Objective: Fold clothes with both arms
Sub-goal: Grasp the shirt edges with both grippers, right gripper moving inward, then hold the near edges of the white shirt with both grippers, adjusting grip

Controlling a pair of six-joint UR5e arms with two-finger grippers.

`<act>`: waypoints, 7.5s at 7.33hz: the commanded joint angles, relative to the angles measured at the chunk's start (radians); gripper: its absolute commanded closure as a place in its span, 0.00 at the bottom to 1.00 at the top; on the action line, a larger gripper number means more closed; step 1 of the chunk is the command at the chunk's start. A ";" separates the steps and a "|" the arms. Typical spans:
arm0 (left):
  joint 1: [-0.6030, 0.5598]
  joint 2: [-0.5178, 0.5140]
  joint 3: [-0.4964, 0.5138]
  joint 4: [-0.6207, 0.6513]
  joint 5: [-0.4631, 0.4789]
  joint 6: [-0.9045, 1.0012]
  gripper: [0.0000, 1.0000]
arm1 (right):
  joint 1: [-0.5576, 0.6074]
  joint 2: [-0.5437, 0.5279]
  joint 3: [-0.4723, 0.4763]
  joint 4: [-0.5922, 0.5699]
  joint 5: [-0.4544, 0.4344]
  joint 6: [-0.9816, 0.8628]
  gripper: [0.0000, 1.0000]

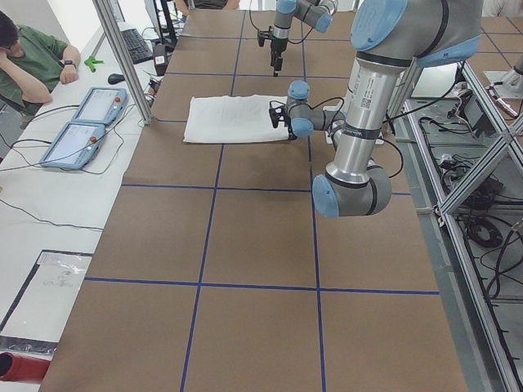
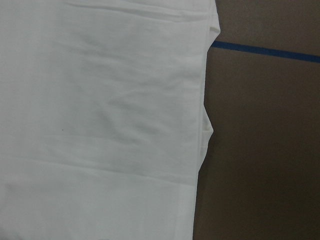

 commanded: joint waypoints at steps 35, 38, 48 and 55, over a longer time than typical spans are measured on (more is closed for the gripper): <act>-0.023 0.002 -0.010 -0.001 0.000 0.003 1.00 | -0.236 0.046 -0.294 0.106 -0.076 0.905 0.00; -0.025 0.002 -0.010 0.001 0.000 0.003 1.00 | -0.242 0.046 -0.298 0.106 -0.078 0.906 0.00; -0.025 0.002 -0.008 -0.001 0.000 0.003 1.00 | -0.239 0.060 -0.286 0.106 -0.072 0.909 0.96; -0.031 0.017 -0.072 0.019 -0.005 -0.006 1.00 | -0.222 0.058 -0.179 0.101 -0.070 0.915 1.00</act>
